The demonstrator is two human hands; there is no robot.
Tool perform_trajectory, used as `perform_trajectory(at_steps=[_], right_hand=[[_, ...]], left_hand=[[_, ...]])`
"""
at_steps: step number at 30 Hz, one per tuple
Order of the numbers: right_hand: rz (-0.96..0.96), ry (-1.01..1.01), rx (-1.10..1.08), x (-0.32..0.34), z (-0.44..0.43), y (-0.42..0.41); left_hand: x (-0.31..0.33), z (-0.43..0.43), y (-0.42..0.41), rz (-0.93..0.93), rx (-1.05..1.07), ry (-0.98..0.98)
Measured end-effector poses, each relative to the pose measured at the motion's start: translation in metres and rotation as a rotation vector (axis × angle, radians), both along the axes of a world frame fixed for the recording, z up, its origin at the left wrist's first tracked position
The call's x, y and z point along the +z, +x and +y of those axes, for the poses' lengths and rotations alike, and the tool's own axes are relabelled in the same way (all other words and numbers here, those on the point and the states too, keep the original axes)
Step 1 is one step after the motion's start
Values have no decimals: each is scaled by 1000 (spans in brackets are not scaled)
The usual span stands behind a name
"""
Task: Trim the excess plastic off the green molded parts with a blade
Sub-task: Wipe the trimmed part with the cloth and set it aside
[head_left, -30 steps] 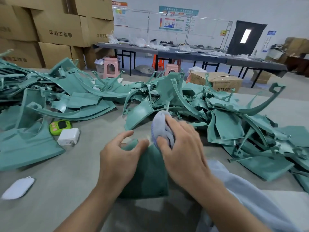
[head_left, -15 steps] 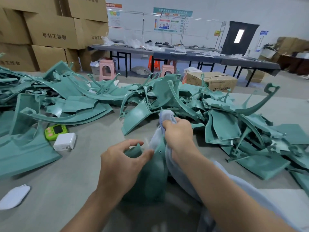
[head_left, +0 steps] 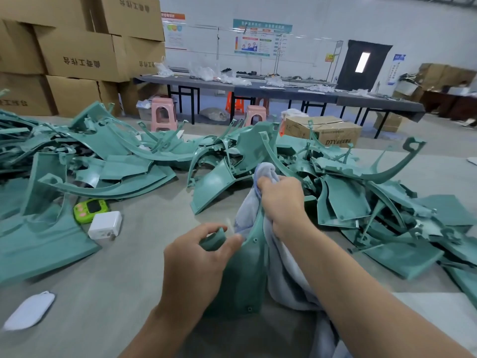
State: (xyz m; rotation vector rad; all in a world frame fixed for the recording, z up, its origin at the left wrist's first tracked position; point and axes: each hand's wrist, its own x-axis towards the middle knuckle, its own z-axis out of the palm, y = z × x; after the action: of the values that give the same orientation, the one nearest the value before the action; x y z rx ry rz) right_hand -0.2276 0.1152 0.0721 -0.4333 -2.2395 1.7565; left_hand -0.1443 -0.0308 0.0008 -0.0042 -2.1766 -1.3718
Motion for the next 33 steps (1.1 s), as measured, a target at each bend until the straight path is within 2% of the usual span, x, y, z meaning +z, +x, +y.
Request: perform_trajectory(at_steps=[6,13,17,21,25,30,33], right_hand=[[93,191,39,-31,-7,46],[139,248,63,-74,-6,78],[164,232,180,-81,7,84],[175,280,382,-80,15,91],[229,444,401,-76,15,93],[271,396,342,-77,17,97],[328,387,132,-73,28,98]], left_hand=[[-1,1,-2,22,55,17],[-2,-4,-8,-38,97,89],[-2,-9,-11,-53,81,167],[-3,-16,-20,-82,77,319],[0,-18,-22,-125,60,511],[-1,-19,-25,-290,30,836],[1,-22,-26,-350,77,976]])
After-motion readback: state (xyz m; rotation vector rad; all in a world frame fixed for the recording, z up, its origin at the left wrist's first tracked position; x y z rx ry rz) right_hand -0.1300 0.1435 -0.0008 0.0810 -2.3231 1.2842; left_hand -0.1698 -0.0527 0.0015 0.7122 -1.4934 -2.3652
